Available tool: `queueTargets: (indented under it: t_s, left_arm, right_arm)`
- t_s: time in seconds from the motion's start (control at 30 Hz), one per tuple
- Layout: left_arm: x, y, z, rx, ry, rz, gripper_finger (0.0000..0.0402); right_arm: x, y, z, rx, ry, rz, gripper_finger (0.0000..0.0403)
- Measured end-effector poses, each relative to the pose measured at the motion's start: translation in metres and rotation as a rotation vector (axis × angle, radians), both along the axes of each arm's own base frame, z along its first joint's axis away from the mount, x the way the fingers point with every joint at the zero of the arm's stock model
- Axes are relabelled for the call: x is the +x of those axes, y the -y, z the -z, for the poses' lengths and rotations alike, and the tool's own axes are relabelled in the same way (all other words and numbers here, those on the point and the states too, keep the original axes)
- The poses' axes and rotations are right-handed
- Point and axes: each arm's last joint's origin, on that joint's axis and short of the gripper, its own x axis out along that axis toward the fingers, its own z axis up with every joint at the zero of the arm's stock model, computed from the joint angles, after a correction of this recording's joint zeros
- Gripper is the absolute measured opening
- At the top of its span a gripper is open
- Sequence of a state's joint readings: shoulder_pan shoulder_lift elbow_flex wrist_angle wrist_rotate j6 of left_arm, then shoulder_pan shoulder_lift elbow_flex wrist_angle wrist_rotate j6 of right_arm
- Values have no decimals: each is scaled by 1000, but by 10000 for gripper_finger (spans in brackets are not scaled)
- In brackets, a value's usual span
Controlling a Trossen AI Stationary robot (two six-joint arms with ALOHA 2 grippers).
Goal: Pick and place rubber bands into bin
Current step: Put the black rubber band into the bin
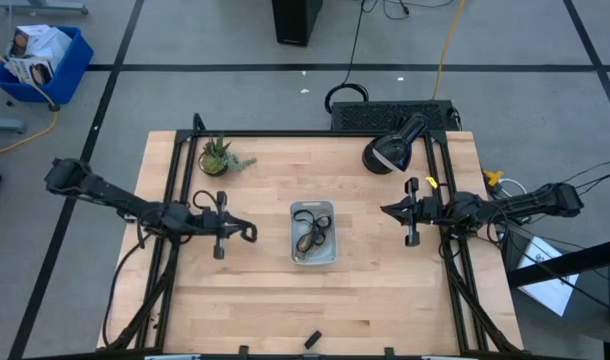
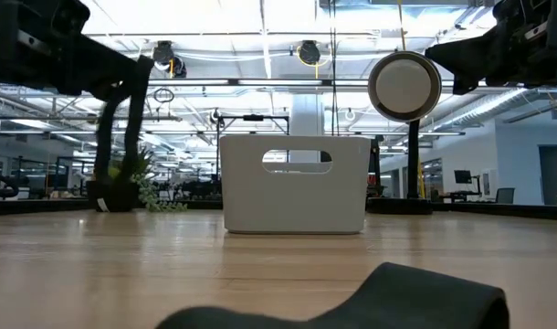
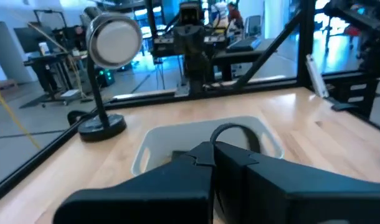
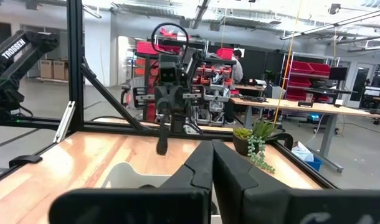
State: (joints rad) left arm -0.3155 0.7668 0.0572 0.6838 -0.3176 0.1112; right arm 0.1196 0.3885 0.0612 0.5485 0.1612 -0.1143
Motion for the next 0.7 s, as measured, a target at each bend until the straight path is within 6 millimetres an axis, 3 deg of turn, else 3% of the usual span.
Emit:
queueTargets:
  t_s: [0.23, 0.33, 0.4, 0.53, 0.7]
  left_arm:
    - [1, -11, 4, -60, -13, -81, 1]
    - [4, -18, -5, -150, 49, -268, 1]
    - [10, -19, -15, -147, 55, -300, 1]
    - [33, -15, -42, -82, 5, -252, 1]
    - [78, -8, -75, 27, -92, -188, 1]
  right_arm:
    - [1, 0, 2, -4, -16, 2, 0]
    - [1, 0, 2, -4, -16, 3, 0]
    - [1, 0, 1, -4, -15, 3, 0]
    - [1, 0, 2, -4, -15, 4, 0]
    - [1, 0, 2, 2, -15, 1, 0]
